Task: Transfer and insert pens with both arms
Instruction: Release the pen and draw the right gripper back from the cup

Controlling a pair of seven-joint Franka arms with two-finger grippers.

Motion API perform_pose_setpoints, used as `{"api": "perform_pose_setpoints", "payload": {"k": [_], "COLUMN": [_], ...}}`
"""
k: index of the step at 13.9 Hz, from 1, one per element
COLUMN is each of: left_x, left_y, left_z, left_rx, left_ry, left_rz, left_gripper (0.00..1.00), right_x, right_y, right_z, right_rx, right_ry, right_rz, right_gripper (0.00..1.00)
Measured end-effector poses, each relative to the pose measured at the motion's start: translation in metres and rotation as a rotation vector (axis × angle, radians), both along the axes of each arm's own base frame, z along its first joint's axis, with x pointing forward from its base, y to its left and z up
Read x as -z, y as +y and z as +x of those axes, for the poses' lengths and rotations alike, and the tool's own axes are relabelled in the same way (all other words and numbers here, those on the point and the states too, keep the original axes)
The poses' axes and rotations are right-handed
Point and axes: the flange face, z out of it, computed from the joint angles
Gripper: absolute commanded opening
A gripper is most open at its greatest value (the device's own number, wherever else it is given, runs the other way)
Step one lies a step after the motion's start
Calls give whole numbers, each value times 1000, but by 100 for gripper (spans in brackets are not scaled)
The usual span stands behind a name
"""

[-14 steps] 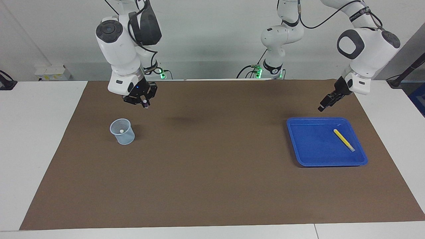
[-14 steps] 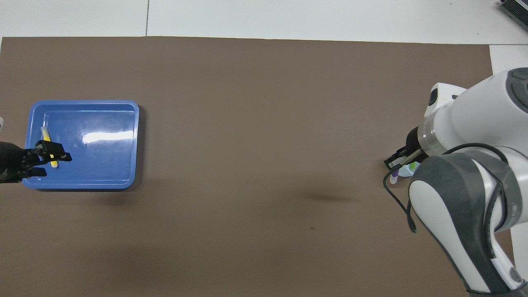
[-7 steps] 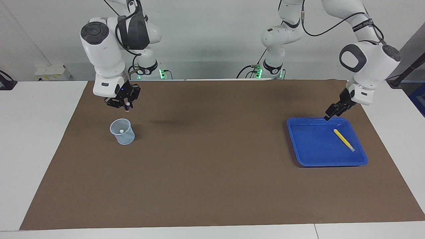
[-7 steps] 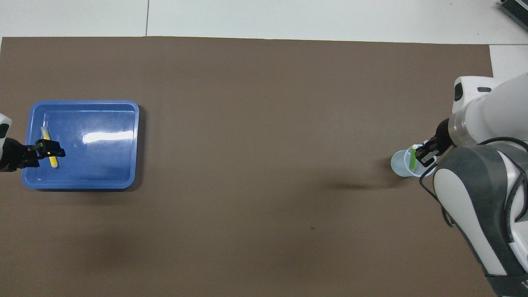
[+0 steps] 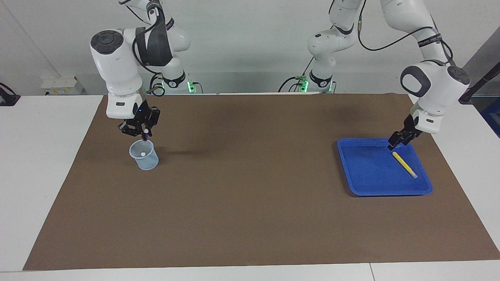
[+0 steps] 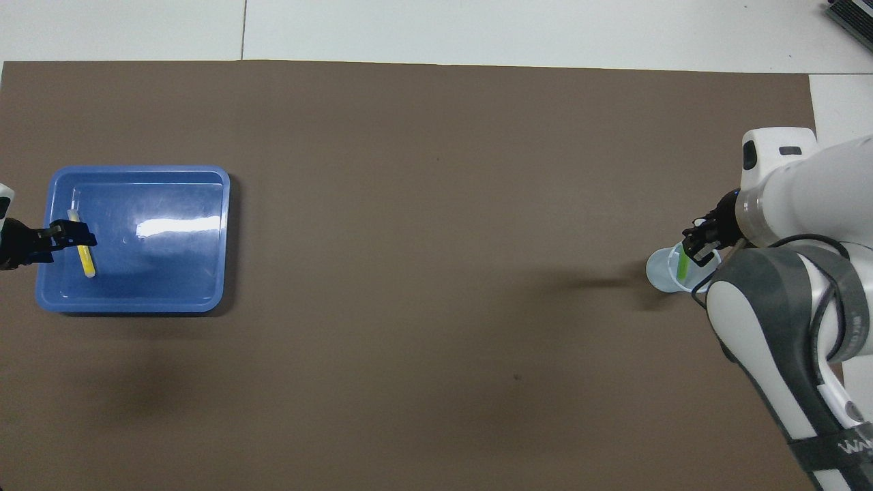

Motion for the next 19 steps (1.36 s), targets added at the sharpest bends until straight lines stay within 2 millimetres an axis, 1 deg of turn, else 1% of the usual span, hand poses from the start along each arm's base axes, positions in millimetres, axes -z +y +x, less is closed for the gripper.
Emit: {"api": "perform_pose_setpoints", "payload": {"k": [2,3,5,7,8,9,10,11,14,15,16,17,19], "left_x": [10,17,33,46,49,52,56,60,64,64,64,64,63], "left_y": [5,7,10,12,14,16,18,20,20,20,21,21,21], "left_z": [13,20,27,31,31,32,32,32,32,32,32,32,32], "left_rx": [-2,-3,-7,-10,-12,-15,-17,-19,-20,-19,-19,-19,-19], "left_ry": [-9,-17,-28,-35,-37,-39,-39,-40,-40,-40,-41,-41,-43], "left_rz": [2,5,9,12,13,15,15,16,16,16,16,17,17], "left_gripper": [84,84,84,84,84,83,81,77,64,54,37,25,16], "right_x": [16,24,36,43,46,48,50,50,51,50,49,45,28], "right_y": [-14,-16,-16,-16,-16,-17,-17,-17,-17,-17,-17,-16,-11], "right_z": [-2,-4,-8,-11,-12,-13,-14,-14,-15,-15,-14,-14,-12], "right_rx": [8,11,10,12,16,21,23,24,24,25,25,24,20], "right_ry": [0,5,18,31,37,42,44,46,47,46,46,47,55], "right_rz": [0,1,1,1,1,1,1,1,1,1,0,0,1], "right_gripper": [0,0,0,0,18,48,93,100,100,100,100,100,100]}}
